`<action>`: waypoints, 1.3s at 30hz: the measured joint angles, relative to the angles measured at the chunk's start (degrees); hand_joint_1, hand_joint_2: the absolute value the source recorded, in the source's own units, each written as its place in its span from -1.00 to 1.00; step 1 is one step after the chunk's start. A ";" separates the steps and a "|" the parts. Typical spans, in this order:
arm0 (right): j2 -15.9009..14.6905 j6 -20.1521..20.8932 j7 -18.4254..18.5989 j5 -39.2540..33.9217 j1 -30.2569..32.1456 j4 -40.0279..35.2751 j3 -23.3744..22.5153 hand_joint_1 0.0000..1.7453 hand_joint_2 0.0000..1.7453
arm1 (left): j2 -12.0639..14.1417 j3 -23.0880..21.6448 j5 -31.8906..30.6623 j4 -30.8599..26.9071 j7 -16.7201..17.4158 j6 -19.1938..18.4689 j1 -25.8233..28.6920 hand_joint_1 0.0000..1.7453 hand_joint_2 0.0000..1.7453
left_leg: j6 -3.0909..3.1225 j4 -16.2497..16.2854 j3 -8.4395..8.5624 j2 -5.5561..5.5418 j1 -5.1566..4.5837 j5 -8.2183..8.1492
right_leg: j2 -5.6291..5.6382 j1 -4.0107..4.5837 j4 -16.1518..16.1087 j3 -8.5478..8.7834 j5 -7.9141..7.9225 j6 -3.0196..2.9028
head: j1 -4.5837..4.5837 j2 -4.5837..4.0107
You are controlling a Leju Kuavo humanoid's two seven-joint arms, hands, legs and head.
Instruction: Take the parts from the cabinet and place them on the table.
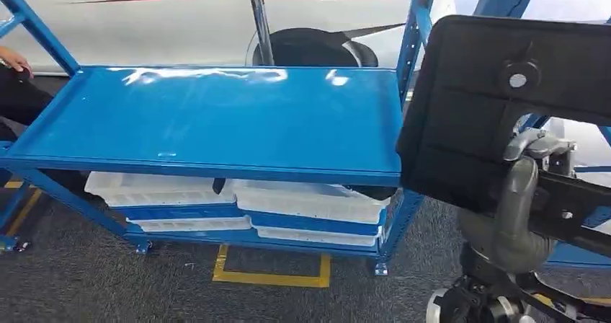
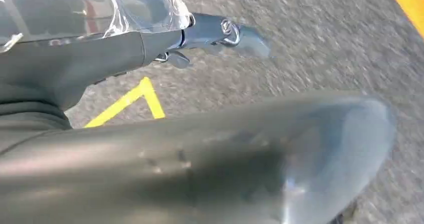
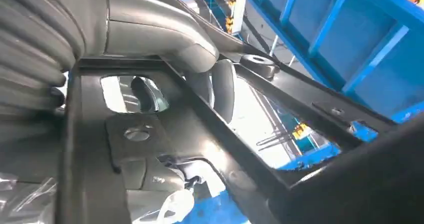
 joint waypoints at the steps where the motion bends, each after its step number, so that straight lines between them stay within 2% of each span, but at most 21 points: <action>1: -0.07 -0.04 0.07 0.04 0.06 0.00 0.00 1.00 1.00 | -0.11 0.00 -0.02 0.00 -0.02 0.00 0.23 -1.00 -1.00 | -0.90 -2.02 1.42 -0.27 0.72 1.67 | 0.33 0.11 0.34 -0.01 -0.25 -0.12 | -0.04 0.00; 3: -0.11 -0.07 0.20 0.15 -0.04 0.00 0.02 1.00 1.00 | -0.13 -0.02 0.00 0.00 -0.02 0.00 0.24 -1.00 -1.00 | -1.14 -3.12 1.19 -1.03 1.11 2.88 | 2.35 0.39 6.17 -2.78 -4.96 0.35 | 0.20 0.00; 6: -0.13 -0.09 0.22 0.13 0.21 0.09 0.13 1.00 1.00 | -0.44 -0.22 -0.02 0.00 -0.02 0.00 0.60 -1.00 -1.00 | -1.85 -2.58 0.00 -2.20 1.52 3.33 | 2.55 0.04 16.55 -6.97 -9.01 1.28 | 0.39 0.00; 8: -0.15 -0.09 0.22 0.15 0.22 0.13 0.15 1.00 1.00 | -0.50 -0.22 -0.02 0.00 -0.02 0.00 0.82 -1.00 -1.00 | -2.25 -1.48 -0.86 -3.13 2.13 3.23 | 2.56 -0.25 12.18 -4.30 -5.93 1.95 | 0.42 0.00; 10: -0.15 -0.09 0.22 0.15 0.20 0.15 0.15 1.00 1.00 | -0.55 -0.24 -0.07 0.00 -0.02 0.00 0.71 -1.00 -1.00 | -3.47 0.83 -2.07 -4.25 2.73 2.48 | 4.46 -1.30 1.28 1.87 -1.91 3.08 | 0.44 0.00; 11: -0.15 -0.09 0.20 0.15 0.17 0.22 0.19 1.00 1.00 | -0.44 -0.22 -0.09 0.00 -0.02 0.00 0.60 -1.00 -1.00 | -4.05 1.73 -2.98 -4.63 2.60 2.08 | 6.11 -0.87 1.32 1.79 -3.36 2.86 | 0.61 0.00; 13: -0.20 -0.13 0.26 0.13 0.40 0.24 0.28 1.00 1.00 | -0.46 -0.26 -0.13 0.00 0.00 0.00 0.59 -1.00 -1.00 | -4.45 2.58 -3.90 -5.22 2.53 2.15 | 4.91 -0.85 1.47 1.16 -2.88 0.85 | 0.48 0.00; 16: -0.24 -0.13 0.26 0.13 0.41 0.24 0.35 1.00 1.00 | -0.31 -0.33 -0.33 0.00 0.00 0.00 1.18 -1.00 -1.00 | -4.85 3.32 -4.22 -5.22 2.94 1.94 | 3.66 -0.92 1.42 1.03 -2.38 -0.22 | 0.48 0.00; 20: -0.26 -0.13 0.22 0.17 0.48 0.24 0.35 1.00 1.00 | -0.35 -0.35 -0.33 0.00 0.00 0.02 0.89 -1.00 -1.00 | -6.23 19.08 -11.72 -2.75 3.27 -5.88 | 1.67 -0.78 1.42 0.67 -2.25 -0.70 | -0.07 0.00; 21: -0.26 -0.13 0.22 0.15 0.49 0.24 0.39 1.00 1.00 | -0.35 -0.35 -0.33 0.00 0.00 0.02 0.96 -1.00 -1.00 | -6.22 21.52 -12.87 -2.69 3.27 -6.28 | 1.05 -0.73 1.42 0.59 -2.26 -0.72 | -0.09 0.00; 22: -0.26 -0.13 0.22 0.15 0.51 0.24 0.44 1.00 1.00 | -0.39 -0.39 -0.35 0.00 0.00 0.00 1.06 -1.00 -1.00 | -6.09 20.95 -12.56 -2.65 3.27 -5.60 | 0.56 -0.66 1.42 0.59 -2.27 -0.72 | -0.11 0.00; 24: -0.26 -0.13 0.22 0.15 0.48 0.24 0.44 1.00 1.00 | -0.44 -0.48 -0.44 0.00 0.00 0.00 1.13 -1.00 -1.00 | -5.28 12.56 -8.18 -2.01 3.10 -1.67 | -0.47 -0.28 1.40 0.65 -2.27 -0.72 | -0.11 0.00; 25: -0.26 -0.13 0.22 0.15 0.48 0.24 0.44 1.00 1.00 | -0.42 -0.48 -0.46 0.00 0.00 0.00 1.07 -1.00 -1.00 | -4.41 6.48 -4.85 -0.64 2.63 0.61 | -1.02 -0.18 1.35 0.74 -2.27 -0.72 | -0.11 0.00; 26: -0.26 -0.13 0.22 0.17 0.47 0.24 0.44 1.00 1.00 | -0.24 -0.48 -0.50 0.00 0.00 0.02 0.86 -1.00 -1.00 | -3.32 2.25 -3.04 2.52 1.68 1.02 | -1.52 -0.27 1.25 0.86 -2.27 -0.72 | -0.09 0.00; 27: -0.26 -0.13 0.24 0.15 0.48 0.24 0.46 1.00 1.00 | -0.28 -0.57 -0.52 0.00 0.02 0.02 0.79 -1.00 -1.00 | -3.20 2.33 -3.04 2.70 1.64 1.08 | -2.07 -0.15 1.07 0.98 -2.32 -0.51 | 0.07 0.00; 31: -0.28 -0.13 0.20 0.35 0.45 0.24 0.48 1.00 1.00 | -0.02 -0.74 -0.87 0.00 0.13 0.02 0.72 -1.00 -1.00 | -2.46 -0.35 -1.76 0.19 1.67 2.63 | -4.11 -0.06 -0.02 2.02 -2.38 0.85 | -0.39 0.00; 32: -0.31 -0.17 0.24 0.35 0.45 0.26 0.48 1.00 1.00 | -0.18 -0.81 -0.98 0.00 0.09 0.04 0.90 -1.00 -1.00 | -2.96 -1.38 -1.13 -0.38 1.88 3.25 | -1.23 -0.42 0.91 2.05 -2.99 1.04 | 0.02 0.00; 33: -0.31 -0.20 0.24 0.39 0.44 0.24 0.50 1.00 1.00 | -0.20 -0.94 -1.11 0.00 0.13 0.07 0.76 -1.00 -1.00 | -2.64 -1.53 -1.07 -0.89 2.07 3.49 | 0.96 -0.32 3.99 0.67 -5.03 0.88 | -0.02 0.00; 36: -0.33 -0.28 0.26 0.44 1.02 0.28 0.52 1.00 1.00 | -0.31 -1.27 -1.18 0.00 0.15 0.07 0.56 -1.00 -1.00 | -2.42 -1.41 -1.26 -3.18 2.04 3.51 | 2.61 -0.32 15.91 -5.26 -10.16 1.14 | 0.44 0.00; 37: -0.33 -0.31 0.20 0.46 1.07 0.28 0.52 1.00 1.00 | -0.35 -1.29 -1.18 0.00 0.17 0.06 0.72 -1.00 -1.00 | -2.42 -1.23 -1.30 -3.90 2.05 3.48 | 2.64 -0.33 16.49 -5.78 -9.53 1.28 | 0.44 0.00; 39: -0.33 -0.46 -0.04 0.48 1.20 0.28 0.52 1.00 1.00 | -0.41 -1.33 -1.03 0.00 0.17 0.07 0.94 -1.00 -1.00 | -2.78 -0.47 -1.37 -5.54 2.34 3.07 | 2.78 -0.63 9.49 -2.72 -4.69 1.63 | 0.44 0.00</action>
